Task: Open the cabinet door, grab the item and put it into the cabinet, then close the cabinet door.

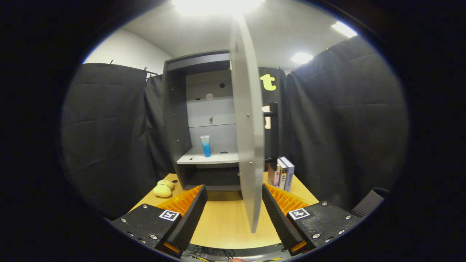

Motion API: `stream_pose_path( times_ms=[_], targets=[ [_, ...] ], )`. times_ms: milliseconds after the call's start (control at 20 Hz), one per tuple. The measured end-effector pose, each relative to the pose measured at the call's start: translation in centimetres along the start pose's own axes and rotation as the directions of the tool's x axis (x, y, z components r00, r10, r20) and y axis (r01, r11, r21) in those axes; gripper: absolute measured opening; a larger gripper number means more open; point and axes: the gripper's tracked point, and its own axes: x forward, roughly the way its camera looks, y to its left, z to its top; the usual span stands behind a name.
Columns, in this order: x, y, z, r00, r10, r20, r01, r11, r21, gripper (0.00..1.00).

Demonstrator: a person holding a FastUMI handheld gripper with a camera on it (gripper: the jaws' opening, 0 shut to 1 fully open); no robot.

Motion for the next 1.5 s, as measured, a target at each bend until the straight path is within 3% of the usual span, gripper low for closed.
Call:
stream_pose_path(
  times_ms=[300,600,800,1000,1500],
  targets=[
    [2.1,-6.7,0.8,0.998,-0.055,0.000,0.055,0.996,0.065,0.93],
    [6.2,-9.6,3.3,0.999,-0.002,0.051,0.000,0.999,0.046,0.93],
    [8.5,-8.8,3.9,0.994,0.097,0.056,-0.099,0.994,0.037,0.93],
    [8.8,-8.3,3.6,0.991,0.128,0.043,-0.129,0.991,0.021,0.93],
    [7.5,-4.2,3.0,0.998,0.051,0.031,-0.052,0.997,0.059,0.93]
  ],
)
